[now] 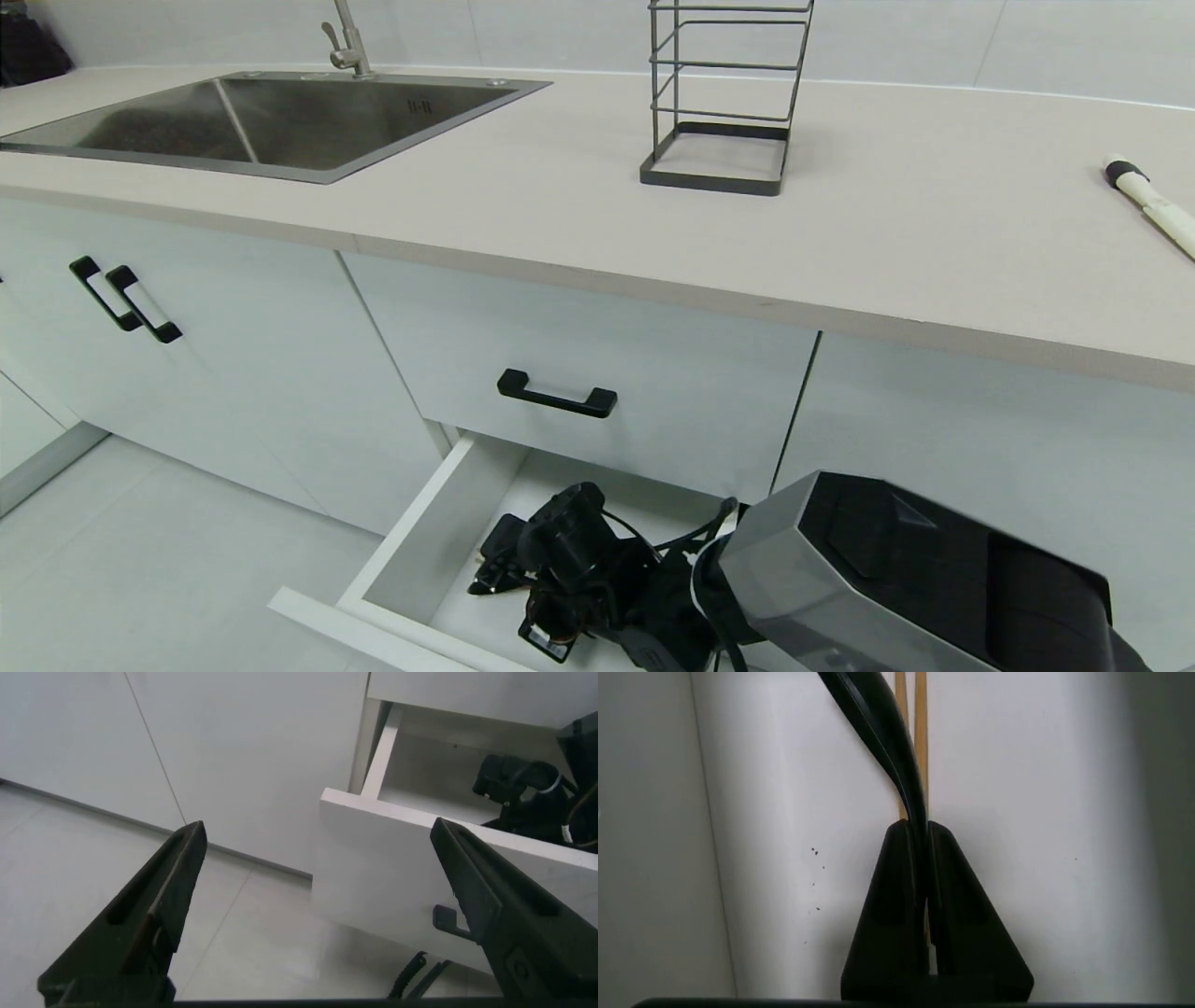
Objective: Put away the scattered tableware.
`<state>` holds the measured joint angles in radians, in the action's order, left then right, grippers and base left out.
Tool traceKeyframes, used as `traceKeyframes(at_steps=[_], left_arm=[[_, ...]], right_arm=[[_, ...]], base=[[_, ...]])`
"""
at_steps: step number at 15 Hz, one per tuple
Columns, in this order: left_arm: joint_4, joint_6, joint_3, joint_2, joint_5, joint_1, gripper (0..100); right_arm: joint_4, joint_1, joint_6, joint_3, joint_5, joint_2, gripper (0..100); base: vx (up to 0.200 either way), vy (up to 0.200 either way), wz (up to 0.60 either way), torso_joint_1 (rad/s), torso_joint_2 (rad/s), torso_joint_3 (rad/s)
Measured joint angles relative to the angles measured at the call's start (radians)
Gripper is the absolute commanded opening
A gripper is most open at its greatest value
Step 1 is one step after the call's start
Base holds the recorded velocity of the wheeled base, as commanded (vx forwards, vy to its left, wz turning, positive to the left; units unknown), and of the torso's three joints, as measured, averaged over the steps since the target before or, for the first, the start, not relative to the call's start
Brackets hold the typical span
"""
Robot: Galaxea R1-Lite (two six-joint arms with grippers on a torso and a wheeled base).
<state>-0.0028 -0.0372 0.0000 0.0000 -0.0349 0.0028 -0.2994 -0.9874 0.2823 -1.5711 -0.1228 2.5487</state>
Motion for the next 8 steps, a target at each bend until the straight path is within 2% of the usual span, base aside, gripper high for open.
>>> traceKeyframes(at_steps=[8], left_arm=[[0.000,0.000,0.000,0.000,0.000,0.000,100]], right_arm=[[0.007,-0.035,-0.003,-0.015,-0.005,-0.061,100]], base=[[0.000,0.000,0.00,0.000,0.00,0.000]])
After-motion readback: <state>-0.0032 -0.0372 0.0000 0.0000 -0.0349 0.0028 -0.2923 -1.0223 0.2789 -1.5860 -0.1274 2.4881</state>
